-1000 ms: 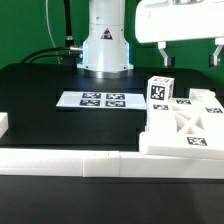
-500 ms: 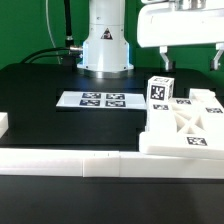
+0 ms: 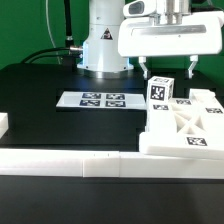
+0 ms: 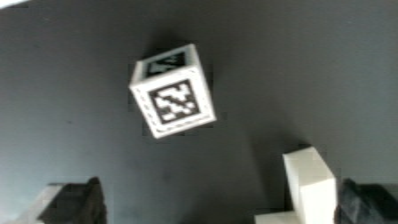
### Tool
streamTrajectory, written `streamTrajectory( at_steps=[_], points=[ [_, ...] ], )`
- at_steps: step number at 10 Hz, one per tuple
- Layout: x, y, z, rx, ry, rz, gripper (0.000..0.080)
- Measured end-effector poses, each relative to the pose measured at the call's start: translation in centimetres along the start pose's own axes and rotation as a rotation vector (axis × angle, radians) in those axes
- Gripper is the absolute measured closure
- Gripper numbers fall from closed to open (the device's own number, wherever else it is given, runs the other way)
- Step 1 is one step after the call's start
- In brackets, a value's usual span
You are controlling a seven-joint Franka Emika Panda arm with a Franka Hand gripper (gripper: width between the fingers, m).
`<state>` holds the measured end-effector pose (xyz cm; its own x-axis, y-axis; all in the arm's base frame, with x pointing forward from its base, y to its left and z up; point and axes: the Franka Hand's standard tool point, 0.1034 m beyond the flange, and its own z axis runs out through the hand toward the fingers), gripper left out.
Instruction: Assemble chair
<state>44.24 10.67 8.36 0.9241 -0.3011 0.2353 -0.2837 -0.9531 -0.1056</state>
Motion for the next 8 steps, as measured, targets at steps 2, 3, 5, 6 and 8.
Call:
streamTrajectory(
  at_steps=[2, 3, 5, 6, 8],
  points=[
    [-0.2, 0.2, 0.2, -0.008, -0.029, -0.017, 0.0151],
    [-0.3, 0.2, 0.5, -0.012, -0.035, -0.069, 0.0151],
    [0.1, 1.5, 1.2, -0.031, -0.148, -0.166, 0.0151],
    [0.3, 1.8, 1.4, -0.034, -0.19, -0.161, 0.0151],
    [-0.2, 1.7, 1.2, -0.044, -0.327, -0.147, 0.0151]
  ],
)
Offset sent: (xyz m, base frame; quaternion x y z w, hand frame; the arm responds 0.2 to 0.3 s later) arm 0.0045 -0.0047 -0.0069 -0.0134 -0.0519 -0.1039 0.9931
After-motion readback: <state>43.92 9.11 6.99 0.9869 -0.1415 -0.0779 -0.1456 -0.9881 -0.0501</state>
